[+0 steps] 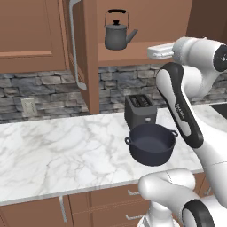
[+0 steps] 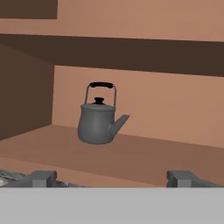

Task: Pick the kettle from the cabinet and place it on a stove burner. Then pick the pot from the counter and place it on another stove burner. Finally, turn both burners on.

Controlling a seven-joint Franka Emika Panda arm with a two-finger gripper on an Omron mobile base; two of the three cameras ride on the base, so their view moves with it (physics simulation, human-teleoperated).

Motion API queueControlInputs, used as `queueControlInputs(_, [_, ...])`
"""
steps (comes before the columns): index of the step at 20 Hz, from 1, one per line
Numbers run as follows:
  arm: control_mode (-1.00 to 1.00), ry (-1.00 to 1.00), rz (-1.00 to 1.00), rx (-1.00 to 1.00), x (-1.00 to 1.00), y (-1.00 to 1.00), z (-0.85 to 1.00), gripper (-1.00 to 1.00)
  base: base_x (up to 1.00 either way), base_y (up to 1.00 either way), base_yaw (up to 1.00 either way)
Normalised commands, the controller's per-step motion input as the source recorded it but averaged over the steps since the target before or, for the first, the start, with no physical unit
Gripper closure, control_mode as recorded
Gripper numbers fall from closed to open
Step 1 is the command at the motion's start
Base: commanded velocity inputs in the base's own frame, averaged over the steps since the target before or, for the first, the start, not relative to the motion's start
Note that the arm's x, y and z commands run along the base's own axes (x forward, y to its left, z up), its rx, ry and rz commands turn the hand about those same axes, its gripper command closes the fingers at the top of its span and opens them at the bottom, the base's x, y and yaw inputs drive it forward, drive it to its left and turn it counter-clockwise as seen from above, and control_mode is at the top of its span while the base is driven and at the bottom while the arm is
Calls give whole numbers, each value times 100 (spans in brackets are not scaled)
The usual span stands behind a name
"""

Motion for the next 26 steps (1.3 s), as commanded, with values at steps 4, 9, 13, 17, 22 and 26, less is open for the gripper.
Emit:
queueControlInputs(4, [-100, 0, 0, 0, 4, 0, 3, -100, 0, 0, 0])
queueControlInputs(9, [-100, 0, 0, -3, 15, 13, 10, -100, 0, 0, 0])
queueControlInputs(13, [-100, 0, 2, -3, 22, 7, 12, -100, 0, 0, 0])
queueControlInputs(17, [-100, -3, 5, 0, 23, 0, 6, -100, 0, 0, 0])
queueControlInputs(22, [-100, -2, 3, 0, 28, 0, 3, -100, 0, 0, 0])
queueControlInputs(26, [-100, -1, 2, 0, 32, 0, 2, -100, 0, 0, 0])
